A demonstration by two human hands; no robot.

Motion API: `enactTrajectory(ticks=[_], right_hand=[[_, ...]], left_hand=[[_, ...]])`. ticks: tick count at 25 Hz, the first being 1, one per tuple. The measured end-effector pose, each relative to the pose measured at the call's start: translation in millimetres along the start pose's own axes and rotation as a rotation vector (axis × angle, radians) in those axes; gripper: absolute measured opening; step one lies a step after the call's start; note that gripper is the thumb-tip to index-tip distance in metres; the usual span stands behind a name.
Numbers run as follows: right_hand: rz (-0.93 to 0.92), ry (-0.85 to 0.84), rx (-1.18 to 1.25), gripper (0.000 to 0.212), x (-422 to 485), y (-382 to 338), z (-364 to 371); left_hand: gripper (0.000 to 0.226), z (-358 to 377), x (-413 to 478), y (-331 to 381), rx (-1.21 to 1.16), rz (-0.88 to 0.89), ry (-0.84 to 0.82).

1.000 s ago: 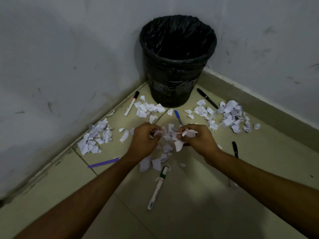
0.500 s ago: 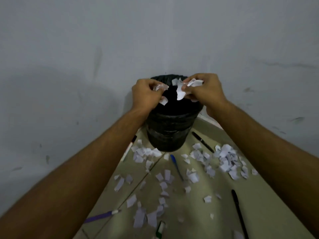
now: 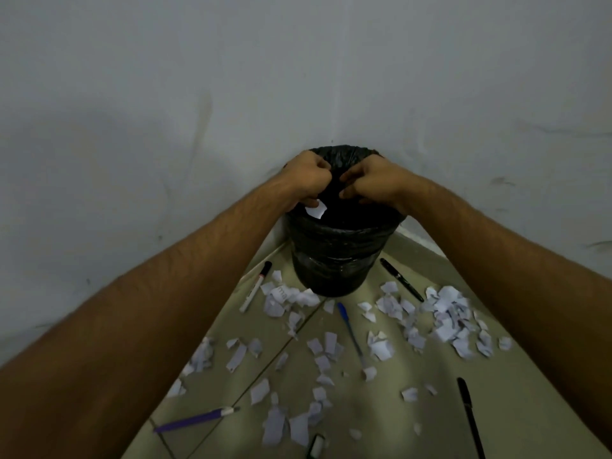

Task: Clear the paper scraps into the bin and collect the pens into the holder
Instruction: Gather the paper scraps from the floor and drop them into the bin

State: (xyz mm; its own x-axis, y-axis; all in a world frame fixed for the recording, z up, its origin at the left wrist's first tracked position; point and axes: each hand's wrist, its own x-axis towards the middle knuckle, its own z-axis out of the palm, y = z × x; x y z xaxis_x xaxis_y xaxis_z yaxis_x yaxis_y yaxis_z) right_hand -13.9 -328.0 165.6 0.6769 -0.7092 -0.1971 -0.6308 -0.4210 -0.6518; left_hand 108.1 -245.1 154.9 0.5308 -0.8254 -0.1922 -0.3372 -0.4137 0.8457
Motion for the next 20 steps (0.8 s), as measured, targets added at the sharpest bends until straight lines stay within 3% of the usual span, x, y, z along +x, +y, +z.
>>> enactTrajectory(ticks=[4,8,13,14,16,18,20], right_hand=[[-0.181,0.335,0.052,0.036,-25.1,9.0,8.3],[-0.223,0.462,0.207,0.029,-54.8,11.7,9.9],[-0.296,0.584,0.384,0.013,-110.7,15.6,50.8],[-0.303,0.518,0.359,0.012,-119.6,19.5,67.3],[-0.285,0.214,0.123,0.022,-128.4,35.1,106.5],[-0.190,-0.137,-0.190,0.052,-130.0,63.6,148.2],[-0.074,-0.333,-0.387,0.080,-128.7,89.8,184.9]], left_hand=[[0.043,6.6,-5.4,-9.6,-0.006,0.058,-0.019],[0.049,6.8,-19.8,-10.7,0.068,0.159,-0.013],[0.034,0.2,-78.6,-41.0,-0.052,0.495,0.361],[0.030,-0.2,-97.1,-59.1,-0.076,0.516,0.438],[0.029,-4.4,-129.5,-119.2,0.016,0.409,0.460],[0.041,-15.1,-158.9,-195.7,0.240,0.184,0.302],[0.053,-31.1,-181.8,-267.9,0.457,-0.025,0.183]])
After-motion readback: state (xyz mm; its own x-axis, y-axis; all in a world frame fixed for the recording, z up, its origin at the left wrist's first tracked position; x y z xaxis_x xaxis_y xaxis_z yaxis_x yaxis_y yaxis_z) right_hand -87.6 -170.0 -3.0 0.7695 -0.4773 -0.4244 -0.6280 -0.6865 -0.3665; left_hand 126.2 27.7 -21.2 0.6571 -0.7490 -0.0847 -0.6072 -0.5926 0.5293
